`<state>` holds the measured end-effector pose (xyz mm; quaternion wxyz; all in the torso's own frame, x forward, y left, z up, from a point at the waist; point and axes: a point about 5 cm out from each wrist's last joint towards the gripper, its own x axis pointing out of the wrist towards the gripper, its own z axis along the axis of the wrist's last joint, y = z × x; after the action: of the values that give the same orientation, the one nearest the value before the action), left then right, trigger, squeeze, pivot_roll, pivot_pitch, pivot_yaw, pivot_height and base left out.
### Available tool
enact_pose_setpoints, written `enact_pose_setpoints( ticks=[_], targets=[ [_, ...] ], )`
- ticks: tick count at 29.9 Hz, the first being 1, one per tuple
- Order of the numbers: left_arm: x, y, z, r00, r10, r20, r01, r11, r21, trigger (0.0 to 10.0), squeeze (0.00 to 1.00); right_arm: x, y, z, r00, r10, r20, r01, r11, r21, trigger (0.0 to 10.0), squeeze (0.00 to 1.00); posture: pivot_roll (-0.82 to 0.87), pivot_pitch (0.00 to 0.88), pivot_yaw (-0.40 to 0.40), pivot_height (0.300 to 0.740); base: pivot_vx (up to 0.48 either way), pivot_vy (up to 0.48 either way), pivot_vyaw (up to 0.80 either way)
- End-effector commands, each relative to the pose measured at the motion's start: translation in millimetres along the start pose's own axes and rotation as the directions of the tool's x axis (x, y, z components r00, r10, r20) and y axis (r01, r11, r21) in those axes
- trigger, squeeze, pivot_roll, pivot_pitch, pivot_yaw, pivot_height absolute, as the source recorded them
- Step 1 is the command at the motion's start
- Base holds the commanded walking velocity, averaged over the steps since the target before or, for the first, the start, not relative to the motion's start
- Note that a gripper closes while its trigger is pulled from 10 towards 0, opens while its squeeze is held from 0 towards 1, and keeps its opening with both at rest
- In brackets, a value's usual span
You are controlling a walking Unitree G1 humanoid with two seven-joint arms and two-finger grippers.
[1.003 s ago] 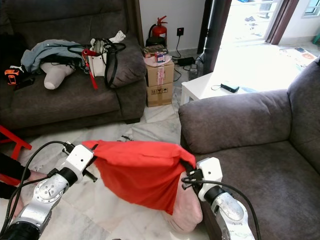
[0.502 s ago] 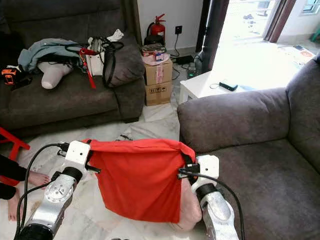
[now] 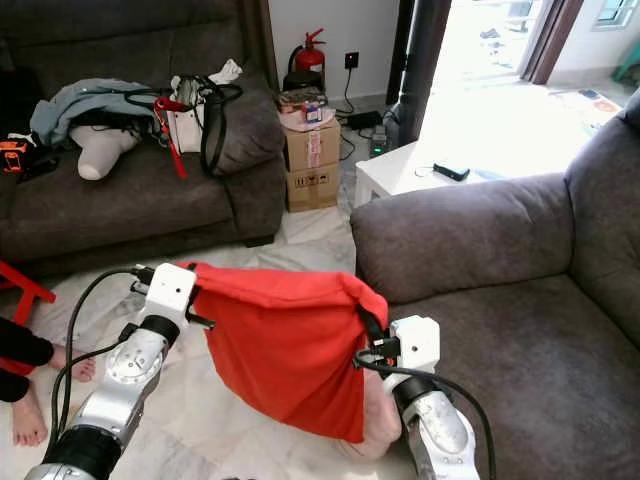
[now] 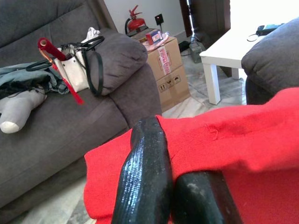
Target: Move the pillow to the sofa from floor
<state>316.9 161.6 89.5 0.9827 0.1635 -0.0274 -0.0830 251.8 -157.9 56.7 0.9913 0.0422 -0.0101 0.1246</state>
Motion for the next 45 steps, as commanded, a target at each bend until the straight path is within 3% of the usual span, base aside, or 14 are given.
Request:
enact_pose_setpoints(
  ticks=[1,9,13,26,38,45],
  targets=[
    [4.6,8.6,12.6,0.997,0.04,0.064,-0.04,0.999,0.002,10.0,0.0,10.4,-2.4,19.6,0.994,-0.037,0.103,0.041,0.999,-0.036,10.0,0.0,0.04,0.066,0.031,0.74,0.0,0.0,0.0],
    [6.9,14.2,10.1,0.994,0.105,0.043,-0.1,0.991,-0.092,10.0,0.0,18.0,-9.0,19.2,0.989,-0.106,0.099,0.111,0.993,-0.038,10.0,0.0,0.05,0.041,0.029,0.74,0.0,0.0,0.0],
    [8.5,18.9,10.6,0.99,0.136,0.041,-0.131,0.985,-0.109,10.0,0.0,22.6,-15.3,20.5,0.981,-0.166,0.104,0.17,0.985,-0.029,10.0,0.0,0.05,0.028,0.023,0.74,0.0,0.0,0.0],
    [9.8,27.3,13.0,0.983,0.175,0.052,-0.165,0.974,-0.152,10.0,0.0,26.5,-17.1,22.9,0.973,-0.196,0.122,0.2,0.979,-0.023,10.0,0.0,0.04,0.023,0.021,0.74,0.0,0.0,0.0],
    [12.2,17.0,14.6,0.99,0.13,0.059,-0.119,0.979,-0.164,10.0,0.0,19.2,-25.2,28.2,0.957,-0.247,0.15,0.253,0.967,-0.022,10.0,0.0,-0.02,0.016,0.065,0.74,0.0,0.0,0.0],
    [12.3,14.8,13.1,0.992,0.115,0.057,-0.104,0.98,-0.172,10.0,0.0,12.2,-23.6,20.1,0.959,-0.255,0.123,0.261,0.965,-0.033,10.0,0.0,-0.03,0.0,0.062,0.74,0.0,0.0,-0.8]
  ],
)
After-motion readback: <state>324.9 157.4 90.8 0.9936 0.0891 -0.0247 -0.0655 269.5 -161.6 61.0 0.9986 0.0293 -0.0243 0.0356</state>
